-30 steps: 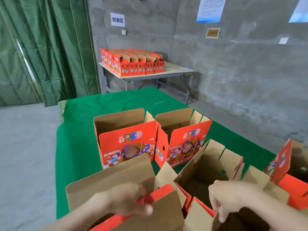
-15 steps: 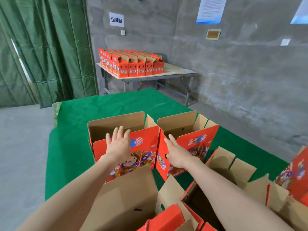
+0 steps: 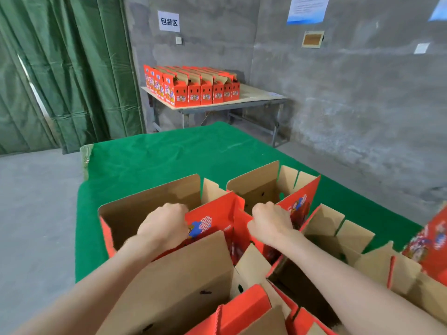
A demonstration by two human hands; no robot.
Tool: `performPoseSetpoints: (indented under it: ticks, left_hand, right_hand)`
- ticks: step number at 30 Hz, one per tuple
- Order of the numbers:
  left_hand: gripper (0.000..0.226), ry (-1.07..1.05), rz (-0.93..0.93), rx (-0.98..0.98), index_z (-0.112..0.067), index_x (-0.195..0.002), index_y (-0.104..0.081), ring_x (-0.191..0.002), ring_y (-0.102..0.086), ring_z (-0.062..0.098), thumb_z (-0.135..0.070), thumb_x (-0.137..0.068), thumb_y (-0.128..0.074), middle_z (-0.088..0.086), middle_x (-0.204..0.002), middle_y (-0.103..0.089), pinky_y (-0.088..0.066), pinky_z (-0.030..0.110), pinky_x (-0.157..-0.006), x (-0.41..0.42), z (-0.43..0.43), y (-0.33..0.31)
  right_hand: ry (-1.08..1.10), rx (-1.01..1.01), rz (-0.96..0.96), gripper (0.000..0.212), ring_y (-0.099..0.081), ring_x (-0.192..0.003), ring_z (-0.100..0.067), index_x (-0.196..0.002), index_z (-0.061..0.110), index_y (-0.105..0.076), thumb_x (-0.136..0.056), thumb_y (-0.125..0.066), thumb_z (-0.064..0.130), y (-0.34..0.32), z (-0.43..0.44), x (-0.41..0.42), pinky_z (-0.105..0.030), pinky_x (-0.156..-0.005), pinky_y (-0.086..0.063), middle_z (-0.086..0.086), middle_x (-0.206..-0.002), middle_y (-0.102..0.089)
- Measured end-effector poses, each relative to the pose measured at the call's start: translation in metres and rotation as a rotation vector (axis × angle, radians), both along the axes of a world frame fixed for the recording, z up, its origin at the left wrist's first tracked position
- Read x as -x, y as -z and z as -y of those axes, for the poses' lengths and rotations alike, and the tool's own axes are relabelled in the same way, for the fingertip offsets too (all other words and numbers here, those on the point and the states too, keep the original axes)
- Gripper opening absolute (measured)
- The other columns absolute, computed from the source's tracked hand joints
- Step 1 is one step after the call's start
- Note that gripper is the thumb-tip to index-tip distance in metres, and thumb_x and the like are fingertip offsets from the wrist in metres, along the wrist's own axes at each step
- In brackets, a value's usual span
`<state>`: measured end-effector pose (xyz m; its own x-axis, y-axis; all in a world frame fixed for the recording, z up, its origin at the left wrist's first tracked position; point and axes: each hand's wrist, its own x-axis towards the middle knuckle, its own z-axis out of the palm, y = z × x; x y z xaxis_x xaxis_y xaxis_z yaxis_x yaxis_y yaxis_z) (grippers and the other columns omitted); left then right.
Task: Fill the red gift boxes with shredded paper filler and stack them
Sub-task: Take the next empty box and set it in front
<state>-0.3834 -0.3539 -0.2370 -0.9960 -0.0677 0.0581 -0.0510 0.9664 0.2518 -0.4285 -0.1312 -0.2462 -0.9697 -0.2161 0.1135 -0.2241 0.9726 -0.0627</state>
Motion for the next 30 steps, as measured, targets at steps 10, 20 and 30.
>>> performPoseSetpoints:
  ticks: [10,20,30]
  left_hand:
    - [0.056,0.253,-0.291,-0.33,-0.021,-0.141,-0.035,-0.136,-0.03,0.016,-0.03,-0.09,-0.056,-0.002,-0.148,-0.033,-0.027,0.034,-0.114,-0.091,-0.118,0.004]
    - [0.014,0.44,-0.206,-0.822,-0.024,-0.101,-0.065,-0.088,-0.055,-0.008,-0.02,-0.088,-0.062,-0.015,-0.1,-0.062,-0.04,0.001,-0.073,-0.223,-0.226,-0.02]
    - [0.042,0.851,-0.043,-0.414,-0.031,-0.125,-0.051,-0.111,-0.052,0.002,-0.042,-0.086,-0.061,-0.015,-0.126,-0.053,-0.039,0.012,-0.088,-0.358,-0.324,0.004]
  right_hand:
    - [-0.123,0.108,-0.191,0.026,-0.063,-0.089,-0.022,-0.105,0.017,-0.06,-0.096,-0.043,0.035,-0.022,-0.031,-0.08,-0.035,-0.073,-0.054,-0.003,-0.099,-0.067]
    - [-0.131,0.203,-0.237,0.025,-0.055,-0.064,-0.021,-0.072,0.015,-0.061,-0.089,-0.05,0.029,-0.078,-0.179,-0.282,-0.032,-0.057,-0.042,0.007,-0.063,-0.055]
    - [0.428,0.068,-0.018,0.025,-0.054,-0.102,-0.015,-0.112,0.022,-0.057,-0.088,-0.054,0.031,-0.023,-0.303,-0.484,-0.032,-0.086,-0.047,0.004,-0.107,-0.058]
